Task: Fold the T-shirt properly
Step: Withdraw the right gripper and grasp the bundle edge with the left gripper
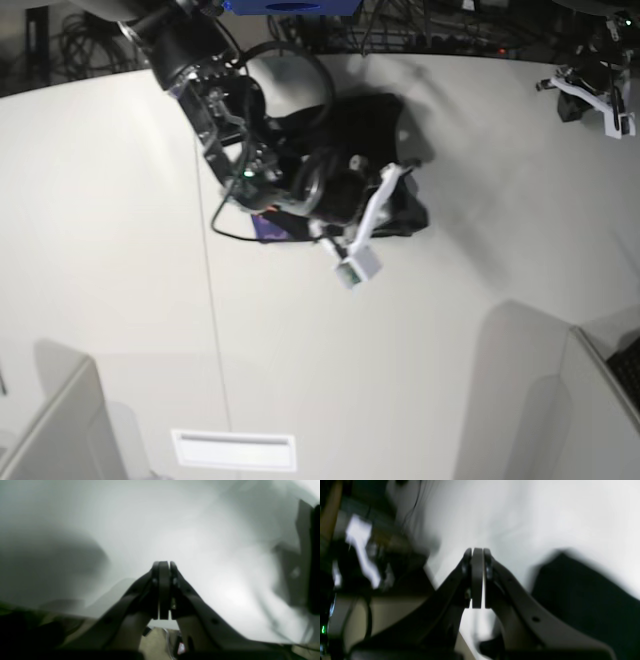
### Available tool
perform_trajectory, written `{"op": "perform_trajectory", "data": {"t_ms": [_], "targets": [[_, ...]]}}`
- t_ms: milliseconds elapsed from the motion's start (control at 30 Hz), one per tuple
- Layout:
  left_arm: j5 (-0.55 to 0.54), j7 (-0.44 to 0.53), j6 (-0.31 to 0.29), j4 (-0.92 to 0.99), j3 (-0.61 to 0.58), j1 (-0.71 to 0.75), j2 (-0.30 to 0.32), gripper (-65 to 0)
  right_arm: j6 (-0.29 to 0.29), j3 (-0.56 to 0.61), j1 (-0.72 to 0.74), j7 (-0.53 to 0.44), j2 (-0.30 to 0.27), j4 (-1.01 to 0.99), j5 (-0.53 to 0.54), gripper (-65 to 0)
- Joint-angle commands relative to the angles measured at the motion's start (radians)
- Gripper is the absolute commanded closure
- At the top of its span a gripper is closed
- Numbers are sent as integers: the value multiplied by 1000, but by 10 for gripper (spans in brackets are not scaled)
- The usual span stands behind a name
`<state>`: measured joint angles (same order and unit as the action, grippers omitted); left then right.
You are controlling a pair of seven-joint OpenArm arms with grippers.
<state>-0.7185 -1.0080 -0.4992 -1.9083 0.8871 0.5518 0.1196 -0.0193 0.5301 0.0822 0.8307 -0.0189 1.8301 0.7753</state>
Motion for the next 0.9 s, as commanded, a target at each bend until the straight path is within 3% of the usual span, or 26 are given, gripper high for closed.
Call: {"op": "perform_trajectory", "data": {"t_ms": [0,100,133,233,333,500,633,733,867], "targets": [[-51,18,-13,-36,-30,-2,1,0,0,-63,-19,-12,-16,27,0,0],[-131,18,-16,-36,-122,-2,-19,0,6,-245,-81,-12,-68,39,0,0],[-168,18,-16,-36,-148,-2,-24,-51,6,-291,-97,-12,-98,39,2,0],[-254,18,-16,-33,-233,-3,-38,-390,8,-387,-141,-14,-174,41,3,0],[-289,21,-14,-32,-320,-34,-42,-630,55,-459,-190,-14,-211,59,3,0],[-286,21,-11,11,-438,-118,-110,-650,204,-629,-272,-14,-204,73,3,0],[-269,21,9,103,-472,-177,-140,-650,239,-720,-305,-14,-206,73,2,0],[-184,24,61,165,-524,-223,-168,-650,279,-810,-322,-12,-209,73,2,0],[-117,24,66,218,-529,-253,-211,-650,322,-901,-330,-4,-206,72,3,0]]}}
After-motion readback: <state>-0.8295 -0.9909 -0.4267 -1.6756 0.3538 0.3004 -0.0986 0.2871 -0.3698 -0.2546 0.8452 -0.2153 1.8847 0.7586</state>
